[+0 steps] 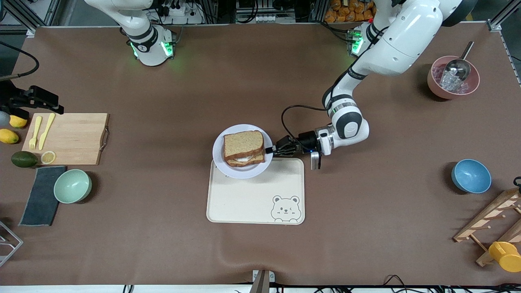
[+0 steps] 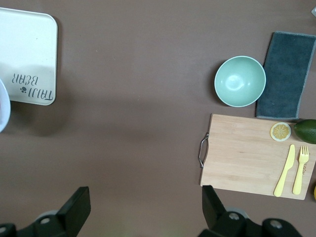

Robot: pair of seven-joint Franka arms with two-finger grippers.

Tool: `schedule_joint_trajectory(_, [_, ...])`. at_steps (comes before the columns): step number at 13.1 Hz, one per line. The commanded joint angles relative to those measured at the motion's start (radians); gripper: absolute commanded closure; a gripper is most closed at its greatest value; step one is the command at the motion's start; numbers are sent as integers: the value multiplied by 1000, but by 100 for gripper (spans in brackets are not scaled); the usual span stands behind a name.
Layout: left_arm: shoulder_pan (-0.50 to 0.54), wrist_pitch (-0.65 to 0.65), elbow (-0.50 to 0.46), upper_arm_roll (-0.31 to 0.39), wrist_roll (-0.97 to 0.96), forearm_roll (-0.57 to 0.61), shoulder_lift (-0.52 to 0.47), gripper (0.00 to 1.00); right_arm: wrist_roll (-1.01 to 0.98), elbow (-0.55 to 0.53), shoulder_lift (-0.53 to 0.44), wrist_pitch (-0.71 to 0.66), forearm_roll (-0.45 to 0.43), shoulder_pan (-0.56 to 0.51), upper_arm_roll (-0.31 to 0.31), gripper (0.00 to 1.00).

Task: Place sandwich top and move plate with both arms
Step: 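Slide the plate onto the bear tray with the left gripper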

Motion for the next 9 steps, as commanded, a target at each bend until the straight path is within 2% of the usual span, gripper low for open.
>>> schedule_joint_trajectory(1, [-8, 59, 78, 1, -84, -18, 12, 100, 9, 2, 4, 4, -2, -4, 7, 0])
schedule_joint_trajectory(5, [-10, 152, 162, 1, -101, -25, 68, 100, 9, 2, 11, 5, -2, -4, 7, 0])
schedule_joint_trajectory(9, [-7, 177, 224, 1, -144, -21, 109, 100, 10, 2, 13, 4, -2, -4, 7, 0])
